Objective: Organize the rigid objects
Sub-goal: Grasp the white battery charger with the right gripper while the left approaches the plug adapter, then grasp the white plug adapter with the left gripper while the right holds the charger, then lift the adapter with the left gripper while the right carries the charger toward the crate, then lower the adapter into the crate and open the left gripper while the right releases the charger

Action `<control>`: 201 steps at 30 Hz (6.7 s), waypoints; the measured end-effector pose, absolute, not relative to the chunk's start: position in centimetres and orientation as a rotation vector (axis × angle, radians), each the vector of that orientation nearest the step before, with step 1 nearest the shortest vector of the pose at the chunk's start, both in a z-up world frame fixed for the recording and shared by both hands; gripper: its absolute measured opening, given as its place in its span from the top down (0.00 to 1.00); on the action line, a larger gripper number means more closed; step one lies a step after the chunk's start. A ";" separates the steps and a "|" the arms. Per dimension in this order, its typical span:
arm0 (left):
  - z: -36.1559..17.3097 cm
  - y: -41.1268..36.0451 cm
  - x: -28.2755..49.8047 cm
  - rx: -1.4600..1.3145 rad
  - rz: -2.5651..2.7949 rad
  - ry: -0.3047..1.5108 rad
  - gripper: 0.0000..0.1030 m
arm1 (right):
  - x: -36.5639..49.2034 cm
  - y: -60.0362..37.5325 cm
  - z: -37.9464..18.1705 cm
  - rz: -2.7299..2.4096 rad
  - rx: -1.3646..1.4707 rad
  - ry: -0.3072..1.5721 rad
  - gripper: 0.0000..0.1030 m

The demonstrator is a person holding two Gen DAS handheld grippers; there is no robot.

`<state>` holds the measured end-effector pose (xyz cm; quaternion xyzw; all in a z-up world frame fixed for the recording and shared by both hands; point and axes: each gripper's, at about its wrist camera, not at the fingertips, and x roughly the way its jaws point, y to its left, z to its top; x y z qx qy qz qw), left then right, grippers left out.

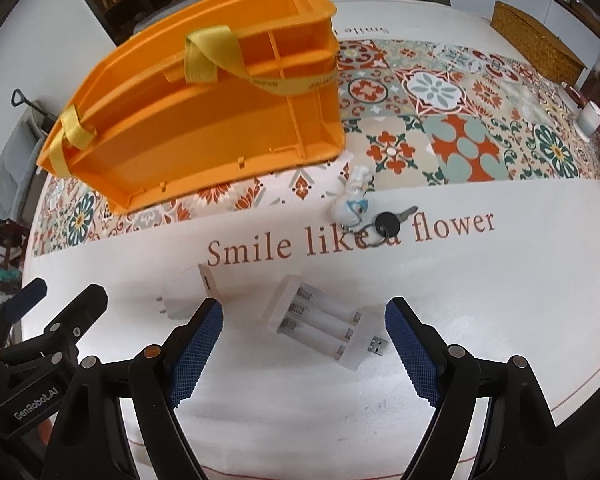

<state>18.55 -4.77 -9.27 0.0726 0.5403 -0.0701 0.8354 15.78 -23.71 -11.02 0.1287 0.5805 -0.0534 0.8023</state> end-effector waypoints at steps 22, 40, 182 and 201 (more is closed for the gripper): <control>-13.3 -5.3 18.8 0.191 -0.123 1.237 0.00 | 16.7 -23.8 -16.2 -0.131 0.284 1.358 0.18; -15.0 -5.1 19.0 0.194 -0.106 1.270 0.00 | 17.4 -22.6 -18.7 -0.131 0.231 1.377 0.15; 3.0 -5.3 26.4 0.028 -0.194 0.771 0.36 | 25.1 -22.7 2.9 0.058 0.113 0.857 0.16; 0.1 -6.3 34.6 0.101 -0.204 0.894 0.36 | 34.4 -22.7 0.0 0.066 0.113 1.002 0.16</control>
